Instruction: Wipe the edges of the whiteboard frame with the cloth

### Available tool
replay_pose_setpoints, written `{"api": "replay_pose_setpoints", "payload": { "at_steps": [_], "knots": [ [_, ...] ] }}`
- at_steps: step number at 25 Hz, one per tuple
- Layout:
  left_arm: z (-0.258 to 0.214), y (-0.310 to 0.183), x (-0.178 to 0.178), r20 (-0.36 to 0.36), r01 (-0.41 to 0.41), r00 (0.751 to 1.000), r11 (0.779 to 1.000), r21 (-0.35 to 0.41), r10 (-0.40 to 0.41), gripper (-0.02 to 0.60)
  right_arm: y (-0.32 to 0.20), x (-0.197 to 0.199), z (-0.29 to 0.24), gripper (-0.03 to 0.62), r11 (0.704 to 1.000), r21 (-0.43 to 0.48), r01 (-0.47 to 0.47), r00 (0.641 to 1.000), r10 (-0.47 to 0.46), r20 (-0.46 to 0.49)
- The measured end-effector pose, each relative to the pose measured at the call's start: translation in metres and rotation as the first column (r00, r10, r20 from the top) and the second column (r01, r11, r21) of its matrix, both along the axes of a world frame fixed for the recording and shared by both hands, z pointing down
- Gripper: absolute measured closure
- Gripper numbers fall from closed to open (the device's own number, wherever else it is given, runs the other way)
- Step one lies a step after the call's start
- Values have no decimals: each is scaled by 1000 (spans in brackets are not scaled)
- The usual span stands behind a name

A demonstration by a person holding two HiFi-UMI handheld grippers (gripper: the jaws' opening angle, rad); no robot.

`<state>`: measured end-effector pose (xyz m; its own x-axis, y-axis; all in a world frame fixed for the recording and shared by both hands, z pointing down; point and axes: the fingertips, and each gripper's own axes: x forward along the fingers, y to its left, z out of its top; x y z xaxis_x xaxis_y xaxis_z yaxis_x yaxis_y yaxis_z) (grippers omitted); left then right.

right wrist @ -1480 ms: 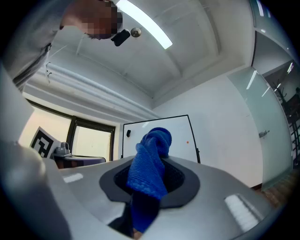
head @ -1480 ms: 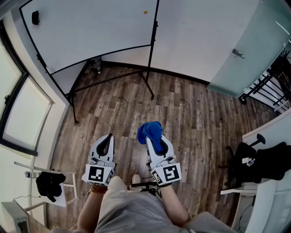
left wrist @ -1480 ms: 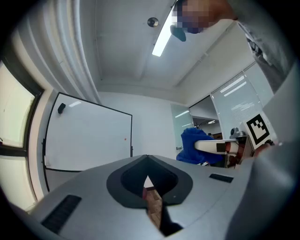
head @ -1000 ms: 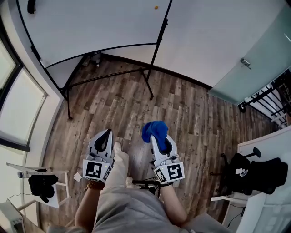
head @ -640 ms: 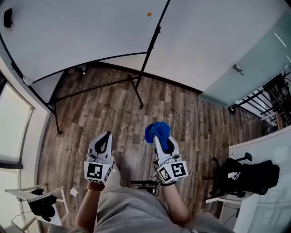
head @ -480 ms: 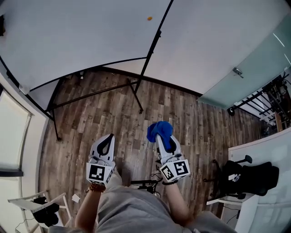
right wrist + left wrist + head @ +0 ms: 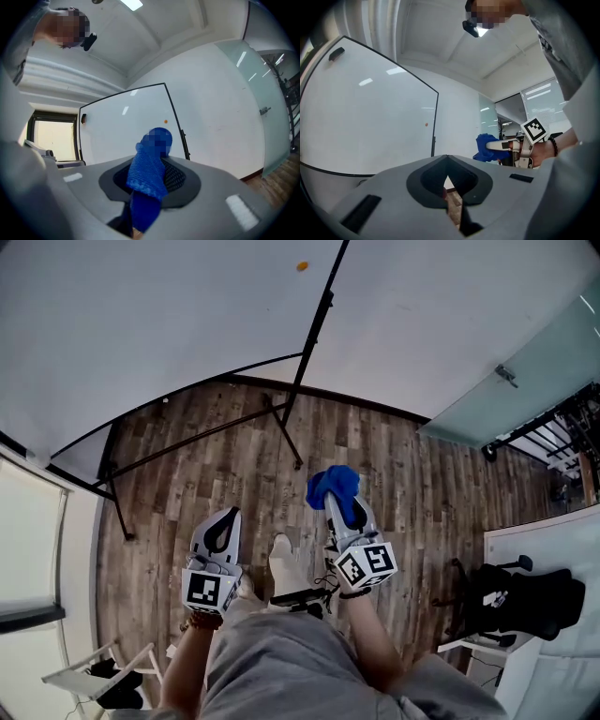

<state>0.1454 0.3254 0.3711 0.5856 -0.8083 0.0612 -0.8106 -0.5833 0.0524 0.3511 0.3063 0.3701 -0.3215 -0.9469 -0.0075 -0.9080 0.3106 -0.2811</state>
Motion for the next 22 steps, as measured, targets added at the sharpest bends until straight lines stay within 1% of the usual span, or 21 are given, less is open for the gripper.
{"api": "replay_pose_setpoints", "payload": {
  "at_steps": [3, 7, 10, 12, 14, 17, 22],
  "knots": [
    [7, -32, 19, 22, 12, 1000, 1000, -17, -11, 575, -47, 20, 15, 473, 1000, -17, 7, 999, -6, 42],
    [12, -83, 46, 58, 45, 997, 998, -42, -43, 575, -113, 49, 28, 473, 998, -39, 43, 995, -39, 92],
    [8, -117, 78, 85, 56, 995, 996, -64, -51, 575, -162, 79, 33, 473, 996, -57, 74, 987, -65, 144],
    [1, -134, 98, 100, 54, 994, 997, -50, -49, 575, -190, 95, 37, 473, 993, -66, 101, 982, -89, 167],
    [-4, -152, 112, 96, 63, 994, 998, -29, -60, 575, -216, 106, 42, 473, 990, -71, 121, 979, -107, 174],
    [-1, -179, 118, 80, 87, 993, 995, -38, -84, 575, -250, 114, 56, 473, 987, -95, 132, 974, -111, 200],
    [22, -232, 103, 76, 125, 990, 986, -107, -117, 575, -301, 109, 83, 473, 977, -127, 171, 958, -134, 255]
  ]
}}
